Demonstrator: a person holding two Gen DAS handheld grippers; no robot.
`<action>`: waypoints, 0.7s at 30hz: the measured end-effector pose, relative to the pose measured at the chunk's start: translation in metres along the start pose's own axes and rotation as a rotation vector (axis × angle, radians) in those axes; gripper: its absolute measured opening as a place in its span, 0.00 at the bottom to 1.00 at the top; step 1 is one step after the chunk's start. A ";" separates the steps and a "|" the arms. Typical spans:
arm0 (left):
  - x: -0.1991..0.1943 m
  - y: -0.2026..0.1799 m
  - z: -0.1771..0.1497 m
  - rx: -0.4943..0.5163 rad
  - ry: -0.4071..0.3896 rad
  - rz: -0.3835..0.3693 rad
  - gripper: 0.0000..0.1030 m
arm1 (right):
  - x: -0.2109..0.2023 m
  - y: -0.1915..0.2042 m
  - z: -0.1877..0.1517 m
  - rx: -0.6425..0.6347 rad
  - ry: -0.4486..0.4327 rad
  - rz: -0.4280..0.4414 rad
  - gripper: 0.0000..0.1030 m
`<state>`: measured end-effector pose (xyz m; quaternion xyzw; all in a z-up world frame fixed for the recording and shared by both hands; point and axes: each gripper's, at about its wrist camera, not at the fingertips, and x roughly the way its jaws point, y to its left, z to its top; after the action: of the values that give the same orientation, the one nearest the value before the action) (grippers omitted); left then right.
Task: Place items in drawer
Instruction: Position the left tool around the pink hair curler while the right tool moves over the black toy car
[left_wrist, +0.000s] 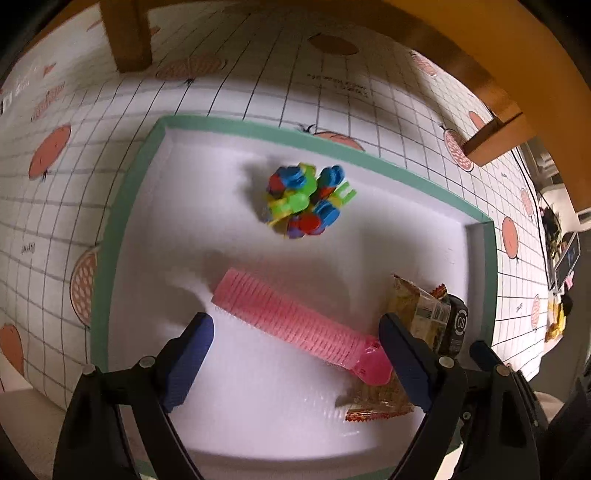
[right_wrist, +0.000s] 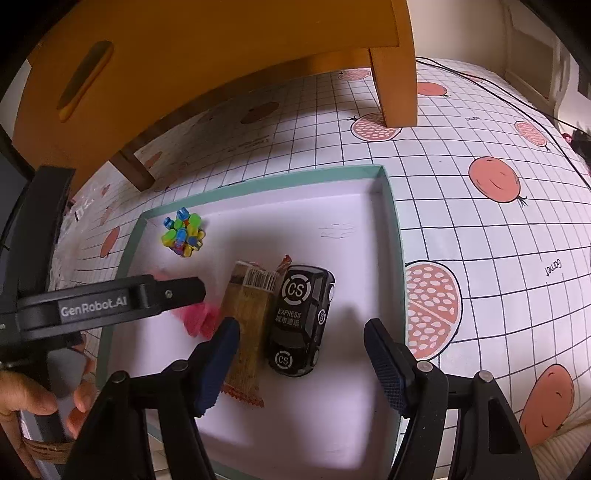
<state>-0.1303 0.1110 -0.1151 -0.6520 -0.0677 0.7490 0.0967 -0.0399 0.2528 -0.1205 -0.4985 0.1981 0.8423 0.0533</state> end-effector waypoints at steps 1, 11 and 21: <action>0.000 0.000 0.000 -0.008 0.006 -0.004 0.89 | 0.000 0.000 0.000 0.002 0.001 -0.001 0.70; 0.009 -0.015 0.004 0.196 0.034 0.074 0.86 | -0.002 -0.003 0.000 0.023 -0.002 -0.002 0.70; 0.006 -0.007 -0.018 0.331 0.071 0.100 0.85 | -0.002 -0.002 0.000 0.025 0.002 -0.001 0.70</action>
<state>-0.1127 0.1187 -0.1217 -0.6556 0.0926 0.7304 0.1676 -0.0385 0.2545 -0.1194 -0.4987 0.2082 0.8393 0.0597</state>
